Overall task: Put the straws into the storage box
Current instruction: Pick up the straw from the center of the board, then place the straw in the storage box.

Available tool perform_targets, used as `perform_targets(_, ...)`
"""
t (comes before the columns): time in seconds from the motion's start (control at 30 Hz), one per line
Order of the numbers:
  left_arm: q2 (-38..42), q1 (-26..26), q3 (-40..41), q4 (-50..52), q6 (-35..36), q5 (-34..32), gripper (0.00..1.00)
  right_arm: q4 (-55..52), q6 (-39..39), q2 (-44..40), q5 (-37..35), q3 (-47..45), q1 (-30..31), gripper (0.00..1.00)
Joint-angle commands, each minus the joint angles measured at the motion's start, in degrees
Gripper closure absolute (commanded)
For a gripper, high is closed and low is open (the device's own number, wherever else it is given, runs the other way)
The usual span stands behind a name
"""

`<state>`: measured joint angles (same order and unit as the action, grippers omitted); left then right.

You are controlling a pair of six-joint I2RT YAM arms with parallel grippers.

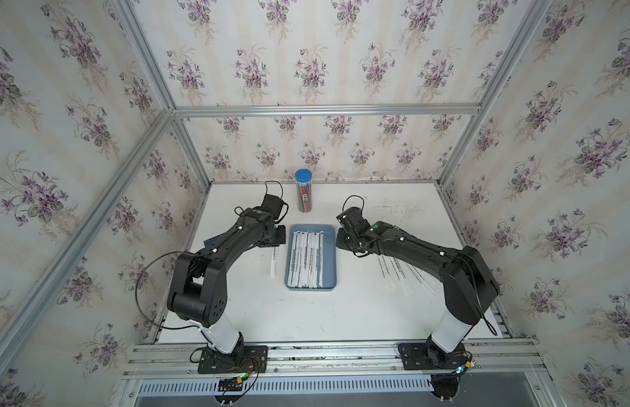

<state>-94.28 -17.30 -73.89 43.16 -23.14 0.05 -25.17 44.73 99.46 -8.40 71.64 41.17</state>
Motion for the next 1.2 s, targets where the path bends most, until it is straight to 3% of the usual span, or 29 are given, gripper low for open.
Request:
perform_targets(0.0,2.0,-1.8,-3.7,4.5,-0.7,2.4,0.89,0.3,-0.3,-0.7,-1.4,-0.6,-0.3,0.73)
perform_targets(0.37,-9.2,-15.7,-15.8,2.6,-13.5,11.9,0.9,2.5,-0.2,-4.1,0.6,-5.7,-5.3,0.73)
perform_targets(0.77,-19.3,-16.5,-19.9,2.0,-12.5,12.6,0.9,4.2,-0.4,-4.9,1.2,-8.3,-6.4,0.74)
perform_targets(1.17,-23.4,-17.4,-18.6,-1.8,-14.3,14.6,0.9,3.4,-0.8,-4.5,0.7,-7.7,-6.4,0.74)
